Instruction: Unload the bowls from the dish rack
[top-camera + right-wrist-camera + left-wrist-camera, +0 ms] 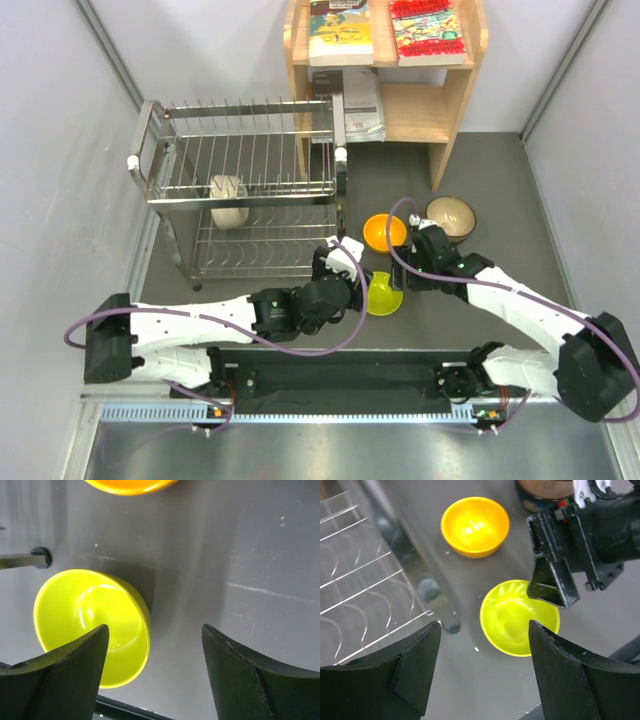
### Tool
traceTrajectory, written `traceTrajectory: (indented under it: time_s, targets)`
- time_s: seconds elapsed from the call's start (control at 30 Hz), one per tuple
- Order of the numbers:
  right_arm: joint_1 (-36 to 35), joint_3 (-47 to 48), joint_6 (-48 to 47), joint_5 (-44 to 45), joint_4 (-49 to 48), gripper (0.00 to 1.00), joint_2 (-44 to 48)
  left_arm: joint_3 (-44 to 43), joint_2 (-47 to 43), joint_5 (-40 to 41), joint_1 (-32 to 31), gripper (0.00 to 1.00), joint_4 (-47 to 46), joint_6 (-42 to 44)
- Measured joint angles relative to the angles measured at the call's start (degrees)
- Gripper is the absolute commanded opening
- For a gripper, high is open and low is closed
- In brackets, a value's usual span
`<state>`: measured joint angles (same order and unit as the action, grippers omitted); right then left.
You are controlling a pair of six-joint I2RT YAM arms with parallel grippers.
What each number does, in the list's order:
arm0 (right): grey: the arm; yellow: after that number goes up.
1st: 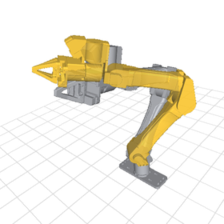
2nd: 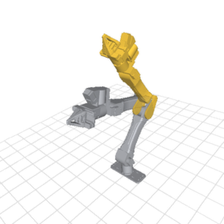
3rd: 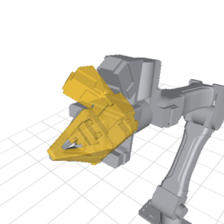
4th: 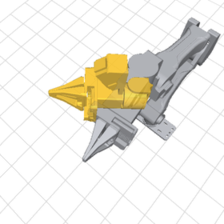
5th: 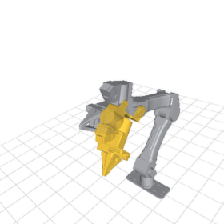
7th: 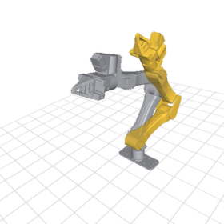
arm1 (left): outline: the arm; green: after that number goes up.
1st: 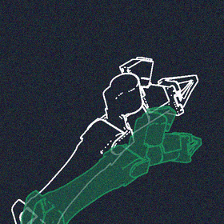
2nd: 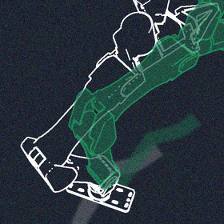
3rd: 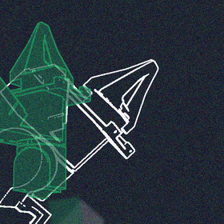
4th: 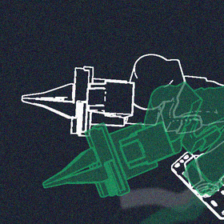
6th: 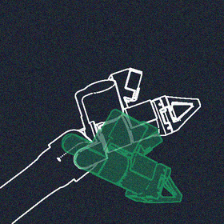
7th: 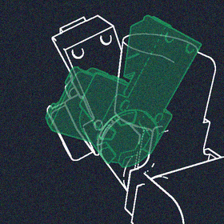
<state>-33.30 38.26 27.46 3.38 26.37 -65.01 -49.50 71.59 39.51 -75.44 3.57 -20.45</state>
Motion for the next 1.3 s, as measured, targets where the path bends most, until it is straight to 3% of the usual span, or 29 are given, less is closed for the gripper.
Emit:
traceTrajectory:
  time_s: [0.2,0.37,0.4,0.47,0.5,0.53,0.6,0.63,1.0,1.3]
  targets:
    - [-1.2,0.0,1.5,0.6,-0.7,0.56,-3.5,1.2,-1.0,2.4,0.0,0.75,0.7,-2.3]
    - [-1.7,0.0,2.2,0.9,-1.5,0.54,-5.0,1.9,-3.0,3.6,0.0,0.75,0.9,-3.3]
    - [-1.7,0.0,2.2,1.0,-1.5,0.47,-5.3,2.1,-3.3,3.8,0.0,0.75,0.9,-3.4]
    - [-2.0,0.0,2.3,1.1,-1.6,0.43,-5.9,2.4,-3.6,4.2,0.0,0.75,0.9,-3.6]
    - [-2.0,0.0,2.3,1.1,-1.6,0.28,-6.1,2.5,-3.6,4.3,0.0,0.75,0.9,-3.7]
    - [-2.2,0.0,2.3,1.2,-1.6,0.19,-6.3,2.8,-3.6,4.4,0.0,0.75,0.9,-3.9]
    - [-2.4,0.0,2.2,1.3,-1.7,0.03,-6.8,3.4,-3.6,4.5,0.0,0.74,0.9,-4.4]
    - [-2.6,0.0,2.4,1.3,-1.9,0.01,-6.9,3.8,-3.6,4.5,0.0,0.74,0.9,-4.8]
    - [-3.4,1.0,2.8,5.1,0.1,0.00,-3.5,5.1,-4.8,5.6,0.0,0.73,2.1,-7.1]
    - [-1.3,17.6,-0.8,11.5,4.6,0.00,-1.6,5.3,-6.2,6.4,0.0,0.73,2.6,-8.0]
